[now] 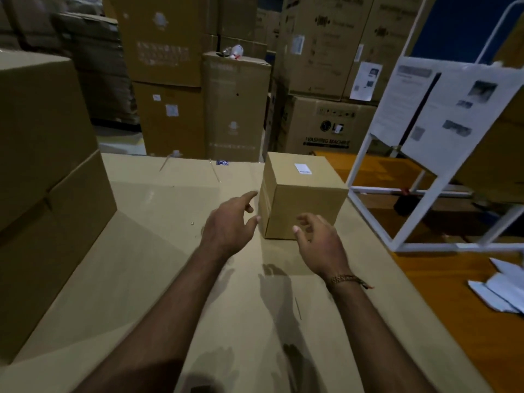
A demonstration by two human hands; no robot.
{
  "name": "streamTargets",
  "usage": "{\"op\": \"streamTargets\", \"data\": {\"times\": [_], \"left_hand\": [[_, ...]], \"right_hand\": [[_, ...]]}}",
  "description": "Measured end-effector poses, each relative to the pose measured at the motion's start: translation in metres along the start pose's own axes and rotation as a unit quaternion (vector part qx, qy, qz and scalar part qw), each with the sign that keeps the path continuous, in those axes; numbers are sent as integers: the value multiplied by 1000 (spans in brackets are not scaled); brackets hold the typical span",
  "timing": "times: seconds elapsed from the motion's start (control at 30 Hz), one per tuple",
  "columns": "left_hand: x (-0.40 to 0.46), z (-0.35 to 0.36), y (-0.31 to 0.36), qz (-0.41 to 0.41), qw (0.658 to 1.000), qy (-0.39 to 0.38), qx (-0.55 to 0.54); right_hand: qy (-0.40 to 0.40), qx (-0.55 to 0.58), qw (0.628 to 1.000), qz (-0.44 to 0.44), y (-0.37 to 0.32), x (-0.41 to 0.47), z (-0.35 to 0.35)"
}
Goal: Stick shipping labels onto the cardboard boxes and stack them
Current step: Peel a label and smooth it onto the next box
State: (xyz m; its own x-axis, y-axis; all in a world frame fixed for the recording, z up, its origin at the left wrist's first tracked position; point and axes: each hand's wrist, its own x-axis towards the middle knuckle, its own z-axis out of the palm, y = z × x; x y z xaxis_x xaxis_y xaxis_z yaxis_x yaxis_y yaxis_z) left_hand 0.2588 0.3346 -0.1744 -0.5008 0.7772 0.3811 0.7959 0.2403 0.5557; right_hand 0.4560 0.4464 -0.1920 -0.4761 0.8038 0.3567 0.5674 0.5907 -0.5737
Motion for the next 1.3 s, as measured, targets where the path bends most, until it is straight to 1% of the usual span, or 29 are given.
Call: {"op": "streamTargets", "data": {"times": [0.2,0.3,0.37,0.47,0.57,0.63,0.7,0.77,0.83,0.9,1.1,1.2,1.3], "left_hand": [[36,36,21,-18,999,6,26],[61,58,34,-19,999,6,32],[79,74,40,-18,999,-11,32],[103,98,46,-19,997,-49,56],[125,121,53,-44,991,-82,92],[137,135,55,-69,985,-108,115],[146,150,52,-93,980,-134,118],[149,162,46,-117,980,-145,74],[144,169,45,-125,985,-119,0],[137,173,46,-128,987,-83,-45],[104,155,51,-158,983,-36,-88],[76,134,44,-214,970,-2,-117],[41,107,28,-246,963,27,-108]], "right_hand": [[6,3,1000,-3,46,71,-5],[15,-15,1000,-1,70,109,-7],[-4,-49,999,18,88,137,-10],[-62,-100,991,68,116,177,-10],[-85,-131,983,100,146,208,-7],[-105,-113,982,110,164,221,-2],[-111,-62,985,113,177,223,6],[-85,-27,991,99,186,218,13],[-62,-7,993,95,188,213,16],[-51,16,993,107,186,210,13],[12,94,989,116,170,171,-9],[43,92,989,108,155,137,-14],[61,79,989,112,130,102,-15]]}}
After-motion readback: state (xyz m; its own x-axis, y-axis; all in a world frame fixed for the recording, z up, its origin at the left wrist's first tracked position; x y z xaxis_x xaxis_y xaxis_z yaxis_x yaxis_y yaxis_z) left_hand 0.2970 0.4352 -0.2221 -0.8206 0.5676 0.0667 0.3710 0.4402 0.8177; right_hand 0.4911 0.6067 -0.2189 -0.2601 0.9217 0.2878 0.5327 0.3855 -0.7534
